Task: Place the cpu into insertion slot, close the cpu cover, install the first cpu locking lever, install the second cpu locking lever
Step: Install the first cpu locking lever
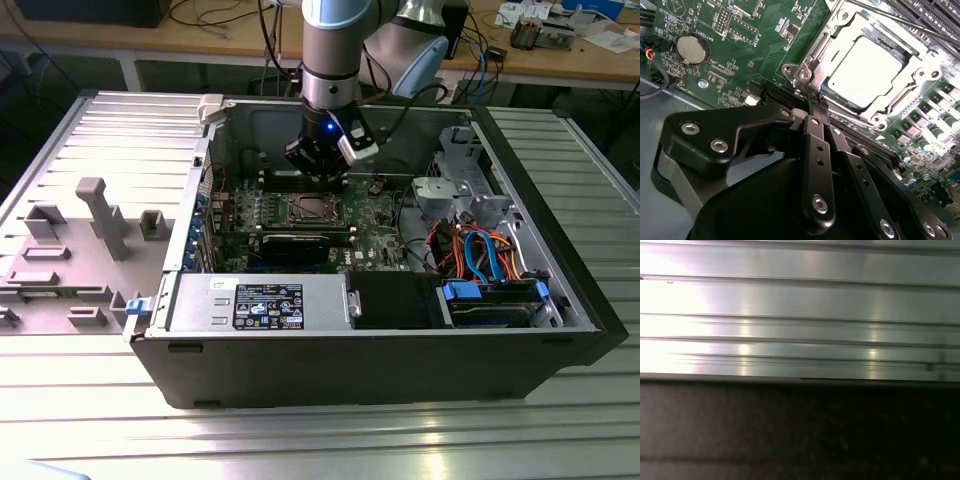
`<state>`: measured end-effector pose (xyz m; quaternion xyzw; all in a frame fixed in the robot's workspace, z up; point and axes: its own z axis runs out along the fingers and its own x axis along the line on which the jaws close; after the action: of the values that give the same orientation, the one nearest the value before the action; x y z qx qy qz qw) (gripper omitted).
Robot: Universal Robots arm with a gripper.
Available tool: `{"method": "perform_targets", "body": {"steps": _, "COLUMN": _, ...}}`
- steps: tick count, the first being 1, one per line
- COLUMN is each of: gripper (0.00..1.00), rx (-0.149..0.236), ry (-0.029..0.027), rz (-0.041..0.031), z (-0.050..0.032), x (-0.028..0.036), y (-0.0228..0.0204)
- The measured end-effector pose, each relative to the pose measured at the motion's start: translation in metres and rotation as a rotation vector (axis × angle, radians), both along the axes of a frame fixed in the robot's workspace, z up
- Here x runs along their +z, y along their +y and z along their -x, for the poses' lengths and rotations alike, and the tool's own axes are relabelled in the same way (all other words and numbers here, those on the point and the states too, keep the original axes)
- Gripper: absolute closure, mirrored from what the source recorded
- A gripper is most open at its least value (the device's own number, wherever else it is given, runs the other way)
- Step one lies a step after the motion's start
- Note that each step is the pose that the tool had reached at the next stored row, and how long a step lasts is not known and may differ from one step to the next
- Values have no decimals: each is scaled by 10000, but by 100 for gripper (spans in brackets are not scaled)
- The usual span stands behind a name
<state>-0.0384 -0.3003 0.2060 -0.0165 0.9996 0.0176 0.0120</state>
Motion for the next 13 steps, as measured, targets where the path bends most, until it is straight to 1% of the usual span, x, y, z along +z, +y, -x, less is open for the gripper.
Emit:
{"method": "perform_targets", "body": {"steps": 2, "gripper": 89, "rx": 0, "ry": 1, "rz": 56, "z": -2, "x": -1, "y": 0}}
{"method": "perform_targets", "body": {"steps": 3, "gripper": 89, "rx": 0, "ry": 0, "rz": 108, "z": -4, "x": -3, "y": 0}}
{"method": "perform_targets", "body": {"steps": 5, "gripper": 89, "rx": -1, "ry": 0, "rz": 159, "z": -7, "x": -5, "y": 0}}
{"method": "perform_targets", "body": {"steps": 11, "gripper": 89, "rx": -1, "ry": 0, "rz": 233, "z": -10, "x": -17, "y": 0}}
{"method": "perform_targets", "body": {"steps": 13, "gripper": 89, "rx": 0, "ry": 1, "rz": 278, "z": -10, "x": -32, "y": 0}}
